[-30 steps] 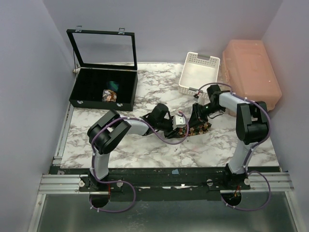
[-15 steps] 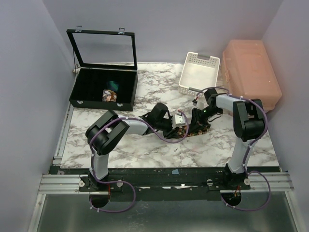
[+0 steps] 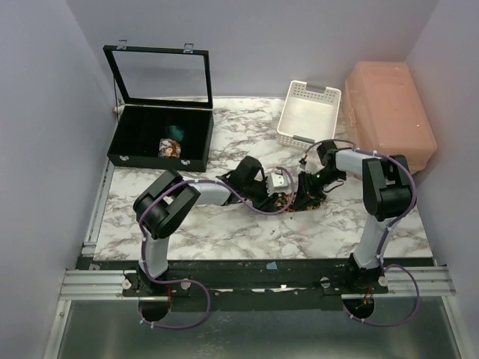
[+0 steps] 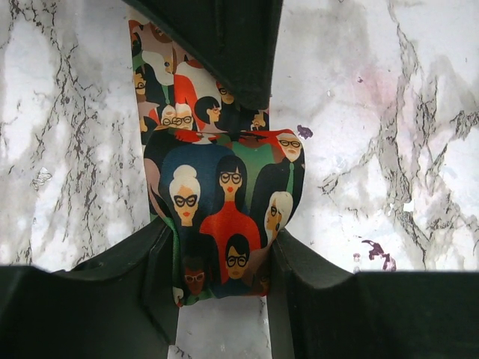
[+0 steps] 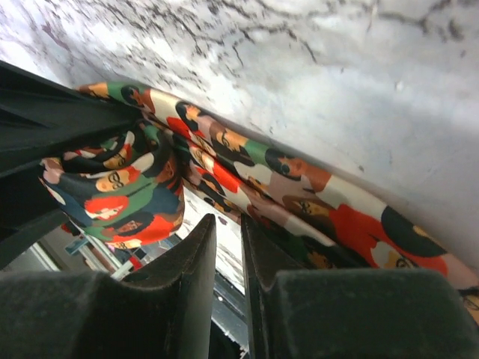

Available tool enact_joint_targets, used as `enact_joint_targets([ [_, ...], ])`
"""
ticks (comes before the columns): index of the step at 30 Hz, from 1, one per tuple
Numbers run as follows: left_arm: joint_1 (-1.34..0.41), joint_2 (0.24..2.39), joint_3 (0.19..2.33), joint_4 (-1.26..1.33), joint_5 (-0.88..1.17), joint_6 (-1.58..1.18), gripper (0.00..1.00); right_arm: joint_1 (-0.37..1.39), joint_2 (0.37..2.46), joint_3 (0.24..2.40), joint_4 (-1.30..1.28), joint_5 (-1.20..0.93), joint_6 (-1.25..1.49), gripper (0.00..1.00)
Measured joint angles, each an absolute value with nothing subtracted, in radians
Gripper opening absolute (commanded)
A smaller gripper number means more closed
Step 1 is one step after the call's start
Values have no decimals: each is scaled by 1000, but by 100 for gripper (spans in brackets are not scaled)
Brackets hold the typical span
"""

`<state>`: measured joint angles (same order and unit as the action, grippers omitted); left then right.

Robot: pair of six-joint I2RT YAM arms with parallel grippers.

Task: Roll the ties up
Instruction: Roll the tie at the center of the board.

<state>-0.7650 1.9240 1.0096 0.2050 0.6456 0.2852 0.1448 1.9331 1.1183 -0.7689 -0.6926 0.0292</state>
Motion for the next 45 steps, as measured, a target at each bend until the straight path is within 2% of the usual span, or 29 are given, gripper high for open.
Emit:
enact_joint_targets([
  [2,-765,1927,1019,191,646,286,30,144,1929,1106,-773,-692,30,27],
  [6,-759,1931,1030,176,646,297,32,144,1895,1106,-755,-701,29,52],
  [9,-753,1932,1036,163,645,312,32,144,1835,1106,-713,-736,47,65],
  [13,-749,1933,1041,152,645,325,32,144,1771,1106,-656,-822,84,66],
  [18,-749,1935,1050,139,645,327,32,176,1787,1106,-622,-877,124,59],
  [21,-749,1939,1058,130,645,328,33,202,1814,1106,-618,-886,133,48],
  [24,-749,1941,1062,126,645,329,33,221,1847,1106,-612,-888,133,40],
  [26,-749,1942,1066,121,645,329,33,224,1861,1107,-612,-887,129,30],
  [30,-749,1945,1073,113,644,329,34,228,1886,1126,-626,-888,105,1],
  [32,-748,1947,1076,111,644,331,37,229,1897,1141,-640,-888,93,1],
  [33,-748,1947,1077,110,644,331,40,230,1901,1148,-646,-887,84,1],
  [39,-743,1950,1084,102,644,334,76,227,1938,1187,-686,-854,58,0],
  [42,-735,1946,1074,126,652,324,89,218,1946,1192,-694,-831,55,0],
  [43,-734,1943,1068,133,655,321,98,214,1950,1192,-697,-824,55,0],
  [45,-730,1930,1044,158,666,308,99,205,1960,1193,-698,-809,55,0],
])
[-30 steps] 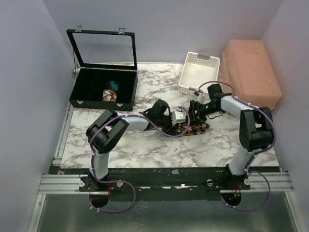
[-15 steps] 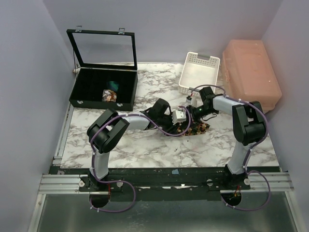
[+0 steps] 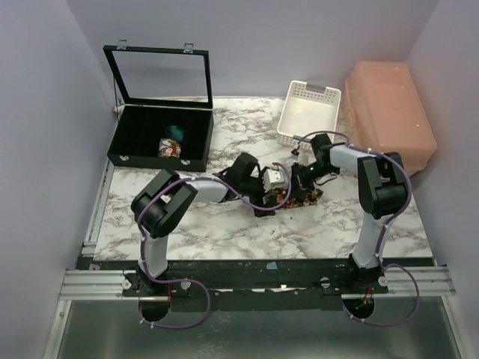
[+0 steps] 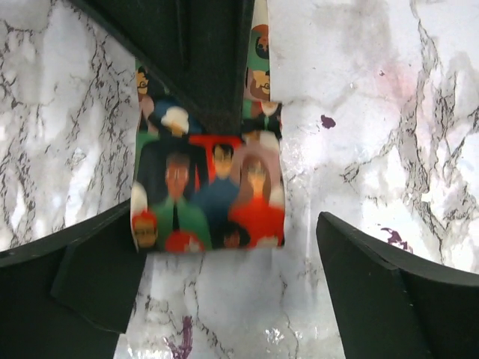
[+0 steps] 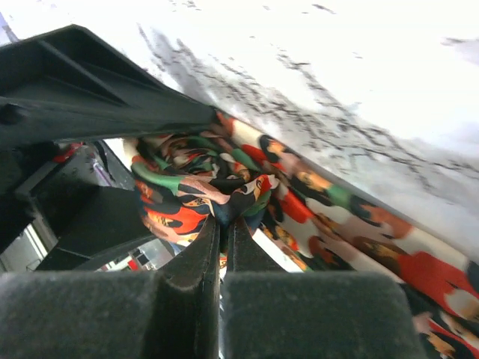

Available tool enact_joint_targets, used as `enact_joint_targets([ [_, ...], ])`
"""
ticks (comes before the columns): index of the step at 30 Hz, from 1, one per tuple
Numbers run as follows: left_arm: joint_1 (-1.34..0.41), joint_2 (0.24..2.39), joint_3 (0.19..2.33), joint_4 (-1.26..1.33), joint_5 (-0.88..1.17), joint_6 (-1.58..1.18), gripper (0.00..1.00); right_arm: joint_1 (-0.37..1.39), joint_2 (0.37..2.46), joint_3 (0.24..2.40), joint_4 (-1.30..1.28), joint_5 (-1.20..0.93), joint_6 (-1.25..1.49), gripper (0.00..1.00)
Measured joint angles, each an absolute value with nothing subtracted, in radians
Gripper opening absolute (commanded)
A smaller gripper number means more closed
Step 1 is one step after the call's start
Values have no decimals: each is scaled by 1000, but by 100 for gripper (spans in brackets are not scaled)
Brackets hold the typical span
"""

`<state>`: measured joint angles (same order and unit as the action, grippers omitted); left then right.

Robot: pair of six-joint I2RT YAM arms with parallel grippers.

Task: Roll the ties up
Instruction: Roll the tie at the center of the board.

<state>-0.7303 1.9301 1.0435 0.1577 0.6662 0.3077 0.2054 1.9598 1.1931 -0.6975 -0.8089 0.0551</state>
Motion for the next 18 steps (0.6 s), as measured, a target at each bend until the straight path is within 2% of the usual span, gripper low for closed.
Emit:
enact_joint_targets([
  [8,-706,1885,948,296,667,262,99,173,1982,1194,-729,-735,32,0],
  [18,-712,1895,949,448,686,230,98,175,1992,1205,-743,-717,-2,1],
])
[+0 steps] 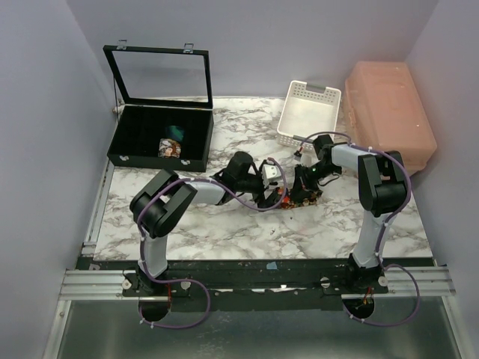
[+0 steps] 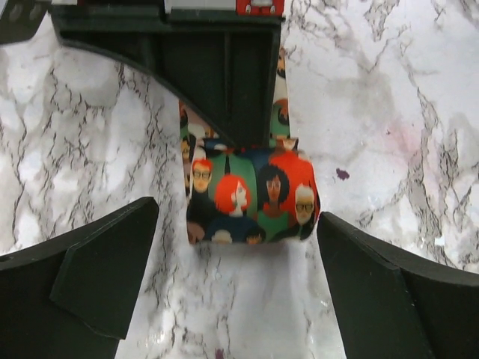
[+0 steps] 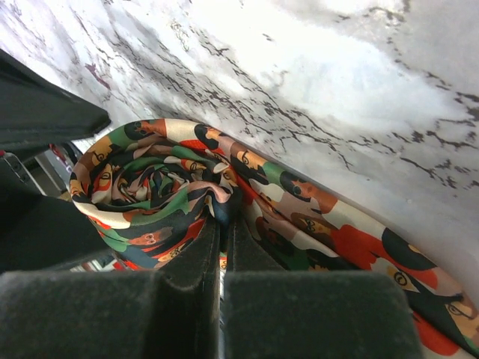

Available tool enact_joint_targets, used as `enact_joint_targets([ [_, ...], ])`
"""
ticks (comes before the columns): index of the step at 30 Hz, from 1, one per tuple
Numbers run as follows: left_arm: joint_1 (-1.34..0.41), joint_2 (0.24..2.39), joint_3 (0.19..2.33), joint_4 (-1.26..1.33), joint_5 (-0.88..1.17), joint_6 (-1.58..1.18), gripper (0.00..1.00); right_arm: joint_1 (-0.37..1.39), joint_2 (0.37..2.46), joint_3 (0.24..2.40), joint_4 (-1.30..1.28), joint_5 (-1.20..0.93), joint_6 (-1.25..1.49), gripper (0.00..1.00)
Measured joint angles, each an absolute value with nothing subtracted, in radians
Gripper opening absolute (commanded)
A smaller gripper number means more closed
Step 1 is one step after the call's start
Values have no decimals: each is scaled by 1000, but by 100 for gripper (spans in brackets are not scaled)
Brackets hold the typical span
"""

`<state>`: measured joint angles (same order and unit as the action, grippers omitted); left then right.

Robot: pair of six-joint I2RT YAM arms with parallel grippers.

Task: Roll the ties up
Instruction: Roll the tie at the center of the board.

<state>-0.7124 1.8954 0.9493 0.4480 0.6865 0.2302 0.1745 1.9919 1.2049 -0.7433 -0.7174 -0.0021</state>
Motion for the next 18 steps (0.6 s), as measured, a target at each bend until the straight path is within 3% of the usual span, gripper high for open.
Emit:
enact_joint_targets([
  [4,-730,1941,991,472,694,213,90,184,1996,1205,-735,-730,2,0],
  [12,-755,1998,1049,418,700,217,42,196,2002,1194,-700,-751,45,1],
  [16,-759,2001,1052,388,689,233,30,195,1997,1182,-683,-762,64,1],
  [18,-759,2001,1052,380,682,246,26,195,1994,1182,-683,-763,67,8],
])
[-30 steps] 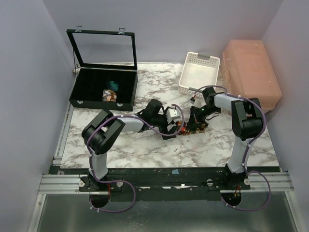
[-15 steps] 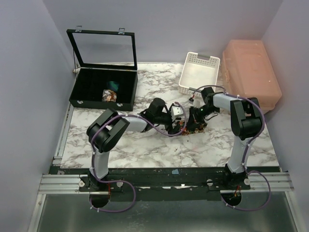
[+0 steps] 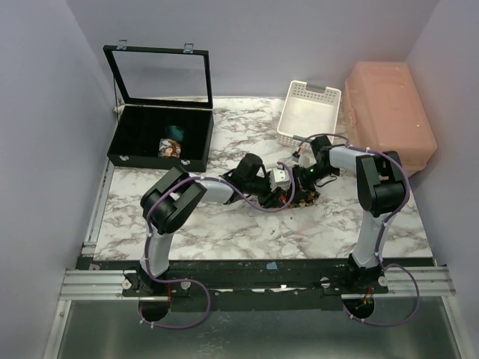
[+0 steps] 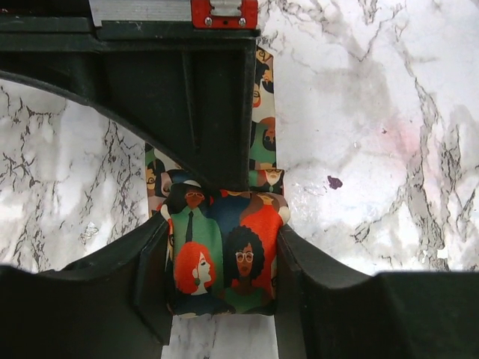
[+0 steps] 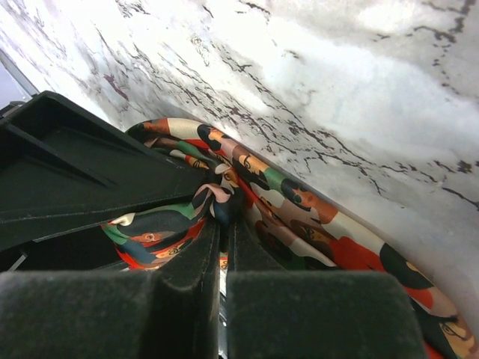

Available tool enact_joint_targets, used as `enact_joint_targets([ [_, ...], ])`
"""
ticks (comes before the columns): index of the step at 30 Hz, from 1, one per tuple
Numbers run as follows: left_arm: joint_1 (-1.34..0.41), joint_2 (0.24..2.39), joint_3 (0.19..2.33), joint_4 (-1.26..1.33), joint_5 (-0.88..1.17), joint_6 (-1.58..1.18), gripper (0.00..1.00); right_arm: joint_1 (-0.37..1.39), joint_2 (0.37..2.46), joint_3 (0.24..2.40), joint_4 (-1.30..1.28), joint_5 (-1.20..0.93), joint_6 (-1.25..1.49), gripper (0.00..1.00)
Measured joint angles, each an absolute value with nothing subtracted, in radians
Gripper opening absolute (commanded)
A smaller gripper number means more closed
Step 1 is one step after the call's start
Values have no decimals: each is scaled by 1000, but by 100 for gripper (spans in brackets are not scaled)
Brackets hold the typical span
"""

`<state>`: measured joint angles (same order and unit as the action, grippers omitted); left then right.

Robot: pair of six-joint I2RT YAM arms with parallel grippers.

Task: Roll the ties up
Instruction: Roll the tie at the center of the board.

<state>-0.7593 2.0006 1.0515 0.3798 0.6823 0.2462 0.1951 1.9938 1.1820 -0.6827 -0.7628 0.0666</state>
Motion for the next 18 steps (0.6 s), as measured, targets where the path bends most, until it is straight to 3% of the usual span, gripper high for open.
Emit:
enact_joint_targets([
  [3,-759,1997,1052,364,673,266,24,186,1991,1190,-696,-760,65,30],
  [7,-762,1986,1052,329,648,305,24,162,1976,1222,-745,-764,48,47],
  [18,-762,1980,1085,240,628,329,27,190,1889,1225,-750,-863,60,50],
])
